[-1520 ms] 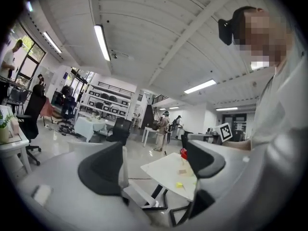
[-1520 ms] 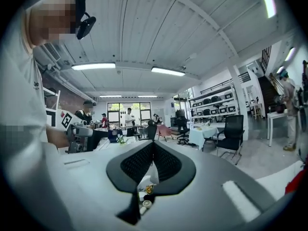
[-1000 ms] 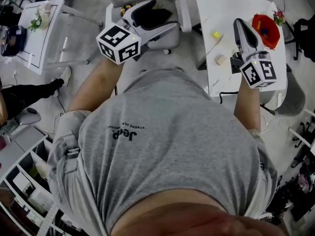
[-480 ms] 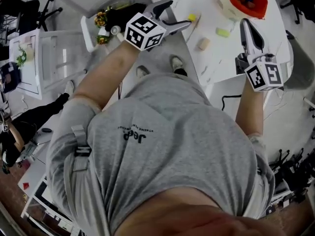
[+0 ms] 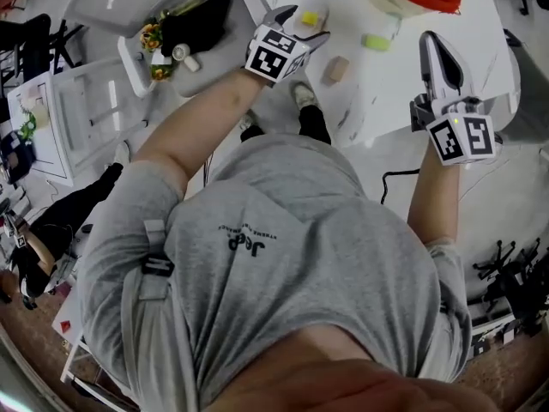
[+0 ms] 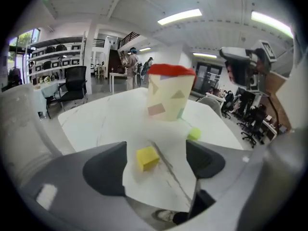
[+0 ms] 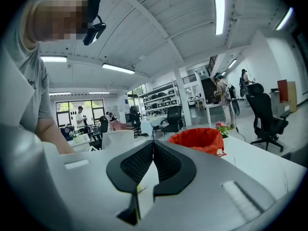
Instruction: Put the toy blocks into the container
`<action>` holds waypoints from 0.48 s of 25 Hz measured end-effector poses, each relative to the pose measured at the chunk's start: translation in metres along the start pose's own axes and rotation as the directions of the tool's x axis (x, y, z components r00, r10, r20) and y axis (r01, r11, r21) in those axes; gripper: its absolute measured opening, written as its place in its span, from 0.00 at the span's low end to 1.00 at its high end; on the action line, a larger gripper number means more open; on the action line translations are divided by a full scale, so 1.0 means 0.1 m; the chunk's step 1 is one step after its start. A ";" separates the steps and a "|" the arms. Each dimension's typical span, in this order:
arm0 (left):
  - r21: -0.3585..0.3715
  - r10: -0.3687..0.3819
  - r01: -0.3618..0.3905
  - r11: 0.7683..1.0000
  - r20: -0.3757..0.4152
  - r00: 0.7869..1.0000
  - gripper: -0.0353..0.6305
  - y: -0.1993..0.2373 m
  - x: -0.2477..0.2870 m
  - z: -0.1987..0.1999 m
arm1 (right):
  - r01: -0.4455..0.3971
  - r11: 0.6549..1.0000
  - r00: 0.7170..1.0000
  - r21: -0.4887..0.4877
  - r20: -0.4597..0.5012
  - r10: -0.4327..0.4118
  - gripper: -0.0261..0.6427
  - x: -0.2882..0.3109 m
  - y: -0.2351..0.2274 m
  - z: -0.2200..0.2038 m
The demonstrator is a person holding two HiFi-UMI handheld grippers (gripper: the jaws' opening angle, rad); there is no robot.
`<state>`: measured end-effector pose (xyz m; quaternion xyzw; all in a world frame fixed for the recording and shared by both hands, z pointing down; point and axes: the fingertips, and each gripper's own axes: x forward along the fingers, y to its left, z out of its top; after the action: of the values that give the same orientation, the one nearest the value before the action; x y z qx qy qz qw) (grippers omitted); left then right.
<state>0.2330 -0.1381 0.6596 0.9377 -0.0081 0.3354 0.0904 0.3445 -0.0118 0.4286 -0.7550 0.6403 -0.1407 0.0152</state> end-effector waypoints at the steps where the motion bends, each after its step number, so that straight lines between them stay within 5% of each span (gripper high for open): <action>1: -0.011 0.017 -0.017 1.000 -0.014 1.000 0.71 0.01 0.07 -0.06 | 0.002 1.000 1.000 0.003 -0.005 -0.002 0.05 0.00 -0.03 -0.04; 8: -0.102 0.085 -0.095 0.990 -0.096 0.992 0.68 0.11 0.38 -0.29 | 0.017 0.999 0.999 0.033 -0.032 -0.016 0.05 -0.02 -0.19 -0.29; 10: -0.090 0.103 -0.112 0.990 -0.108 0.989 0.39 0.16 0.40 -0.29 | 0.018 0.999 0.999 0.039 -0.036 -0.017 0.05 -0.02 -0.22 -0.35; 12: -0.079 0.086 -0.097 0.992 -0.122 0.989 0.38 0.15 0.40 -0.28 | 0.021 0.999 0.999 0.044 -0.036 -0.019 0.05 -0.02 -0.25 -0.37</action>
<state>0.2450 -0.1457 0.7087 0.9101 -0.0599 0.3937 0.1150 0.3595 0.0003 0.4688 -0.7581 0.6297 -0.1686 0.0191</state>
